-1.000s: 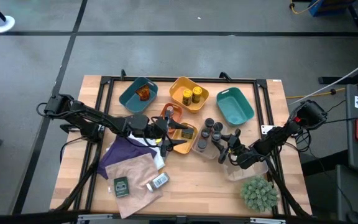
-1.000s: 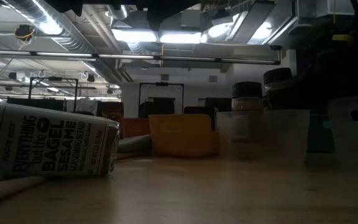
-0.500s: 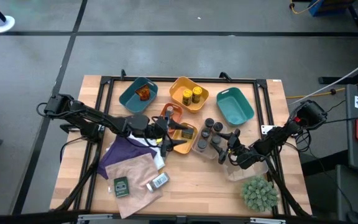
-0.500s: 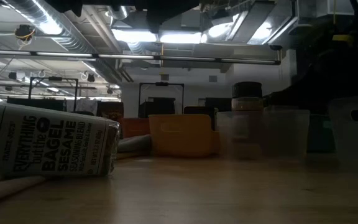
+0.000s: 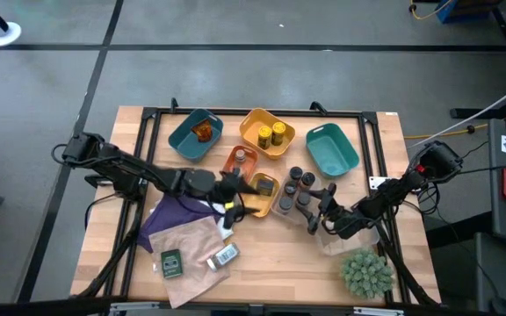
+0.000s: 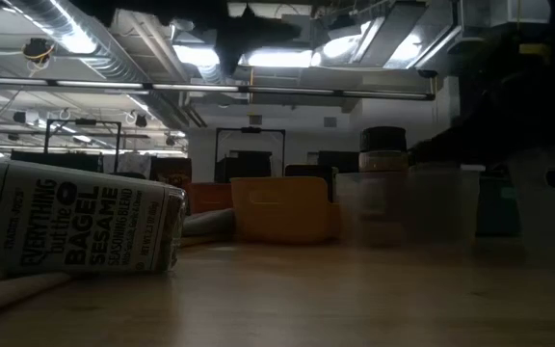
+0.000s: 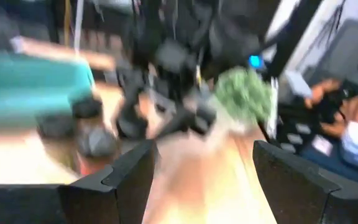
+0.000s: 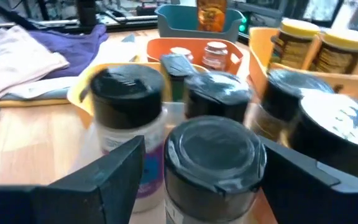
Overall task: Sort spices by type
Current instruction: Put the white seasoning bottle into the green bin
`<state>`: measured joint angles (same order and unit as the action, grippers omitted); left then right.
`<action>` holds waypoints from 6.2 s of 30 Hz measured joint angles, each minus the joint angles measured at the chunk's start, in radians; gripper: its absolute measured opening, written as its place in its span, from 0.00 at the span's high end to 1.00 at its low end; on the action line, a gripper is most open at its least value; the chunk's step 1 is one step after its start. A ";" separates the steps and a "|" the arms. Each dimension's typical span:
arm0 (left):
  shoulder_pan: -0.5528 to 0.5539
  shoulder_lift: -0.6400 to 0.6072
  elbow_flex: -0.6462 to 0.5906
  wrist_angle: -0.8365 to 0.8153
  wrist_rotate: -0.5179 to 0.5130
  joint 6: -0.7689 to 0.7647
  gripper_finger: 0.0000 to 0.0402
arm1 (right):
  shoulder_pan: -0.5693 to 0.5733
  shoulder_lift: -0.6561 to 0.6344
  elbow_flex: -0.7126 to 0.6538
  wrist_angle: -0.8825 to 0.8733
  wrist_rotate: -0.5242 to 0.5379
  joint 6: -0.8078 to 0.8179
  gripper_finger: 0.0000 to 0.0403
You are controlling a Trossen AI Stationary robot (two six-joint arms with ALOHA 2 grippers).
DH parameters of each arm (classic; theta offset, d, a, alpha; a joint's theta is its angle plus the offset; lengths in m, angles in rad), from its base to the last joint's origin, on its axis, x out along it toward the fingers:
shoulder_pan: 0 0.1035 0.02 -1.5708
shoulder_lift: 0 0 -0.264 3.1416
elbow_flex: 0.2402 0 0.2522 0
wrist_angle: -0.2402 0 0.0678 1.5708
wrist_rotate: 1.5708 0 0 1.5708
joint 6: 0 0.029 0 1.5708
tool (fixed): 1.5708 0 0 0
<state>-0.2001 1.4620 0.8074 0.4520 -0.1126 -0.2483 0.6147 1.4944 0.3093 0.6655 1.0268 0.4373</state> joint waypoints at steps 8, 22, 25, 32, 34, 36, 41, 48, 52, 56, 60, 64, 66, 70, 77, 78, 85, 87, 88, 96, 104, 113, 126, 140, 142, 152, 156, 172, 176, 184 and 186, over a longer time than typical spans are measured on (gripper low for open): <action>-0.088 0.000 0.000 -0.244 0.007 -0.120 0.37 | 0.000 0.000 0.071 -0.012 -0.008 -0.185 0.28; -0.135 -0.010 0.000 -0.279 0.007 -0.132 0.37 | 0.000 -0.055 0.080 -0.023 0.080 -0.286 0.28; -0.153 -0.040 0.000 -0.339 0.019 -0.134 0.37 | 0.001 -0.112 0.088 -0.020 0.080 -0.335 0.28; -0.229 -0.098 0.000 -0.503 0.046 -0.250 0.37 | 0.001 -0.218 0.089 -0.020 -0.011 -0.392 0.28; -0.258 -0.107 0.000 -0.551 0.069 -0.331 0.37 | 0.001 -0.231 0.089 -0.021 -0.041 -0.394 0.28; -0.288 -0.117 0.000 -0.611 0.096 -0.461 0.37 | 0.001 -0.237 0.089 -0.020 -0.057 -0.394 0.28; -0.337 -0.127 0.000 -0.729 0.258 -0.955 0.37 | 0.000 -0.237 0.089 -0.020 -0.072 -0.394 0.28; -0.436 -0.128 0.000 -0.889 0.447 -1.491 0.37 | 0.000 -0.237 0.089 -0.022 -0.079 -0.396 0.28; -0.494 -0.128 0.000 -0.972 0.446 -1.643 0.37 | 0.000 -0.237 0.089 -0.025 -0.091 -0.423 0.28; -0.556 -0.125 0.000 -1.001 0.409 -1.762 0.37 | 0.000 -0.237 0.089 -0.025 -0.145 -0.424 0.28; -0.617 -0.123 0.000 -1.017 0.279 -1.879 0.37 | 0.000 -0.237 0.089 -0.025 -0.184 -0.424 0.28; -0.665 -0.122 0.000 -1.056 0.142 -2.001 0.37 | 0.000 -0.236 0.089 -0.017 -0.210 -0.423 0.28; -0.678 -0.122 0.000 -1.053 0.123 -2.023 0.37 | 0.000 -0.236 0.089 -0.003 -0.244 -0.420 0.28; -0.684 -0.122 0.000 -1.030 0.105 -2.003 0.37 | 0.000 -0.234 0.097 0.042 -0.375 -0.420 0.28; -0.679 -0.122 0.000 -1.031 0.041 -1.920 0.37 | 0.000 -0.174 0.254 -0.058 -0.544 -0.553 0.28; -0.677 -0.122 0.000 -1.031 0.038 -1.915 0.37 | 0.000 -0.153 0.294 -0.086 -0.555 -0.583 0.28; -0.671 -0.122 0.000 -1.035 0.020 -1.865 0.37 | -0.083 0.033 0.590 -0.357 -0.765 -0.667 0.28; -0.670 -0.122 0.000 -1.036 0.019 -1.854 0.37 | -0.118 0.095 0.669 -0.430 -0.840 -0.670 0.28; -0.668 -0.122 0.000 -1.036 0.014 -1.843 0.37 | -0.134 0.126 0.707 -0.468 -0.877 -0.671 0.28; -0.661 -0.122 0.000 -1.038 -0.070 -1.776 0.37 | -0.215 0.350 0.926 -0.578 -1.088 -0.712 0.28; -0.648 -0.122 0.000 -1.036 -0.144 -1.676 0.37 | -0.254 0.494 1.047 -0.587 -1.165 -0.740 0.28; -0.631 -0.122 0.000 -1.023 -0.261 -1.561 0.37 | -0.259 0.604 1.123 -0.591 -1.189 -0.760 0.28; -0.596 -0.122 0.000 -1.005 -0.298 -1.474 0.37 | -0.282 0.632 1.131 -0.611 -1.099 -0.755 0.28; -0.592 -0.122 0.000 -0.989 -0.301 -1.473 0.37 | -0.280 0.652 1.131 -0.623 -1.097 -0.669 0.28; -0.592 -0.122 0.000 -0.990 -0.301 -1.474 0.37 | -0.280 0.672 1.130 -0.609 -1.098 -0.669 0.28; -0.592 -0.122 0.000 -0.985 -0.314 -1.444 0.37 | -0.281 0.714 1.130 -0.570 -1.097 -0.648 0.33; -0.592 -0.122 0.000 -0.986 -0.320 -1.398 0.37 | -0.281 0.714 1.130 -0.555 -1.098 -0.648 0.46; -0.592 -0.122 0.000 -0.878 -0.433 -1.136 0.37 | -0.283 0.685 1.131 -0.568 -1.098 -0.591 0.50; -0.598 -0.122 0.000 -0.829 -0.449 -1.019 0.37 | -0.283 0.668 1.132 -0.579 -1.096 -0.590 0.50; -0.631 -0.124 0.000 -0.807 -0.451 -0.884 0.37 | -0.294 0.627 1.168 -0.631 -1.053 -0.520 0.50; -0.637 -0.124 0.000 -0.807 -0.453 -0.857 0.37 | -0.297 0.619 1.199 -0.682 -1.040 -0.517 0.50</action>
<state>-0.8367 1.3384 0.8074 -0.3546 -0.5661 -1.1053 0.3179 2.1135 1.5083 -0.0160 -0.0133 -0.0799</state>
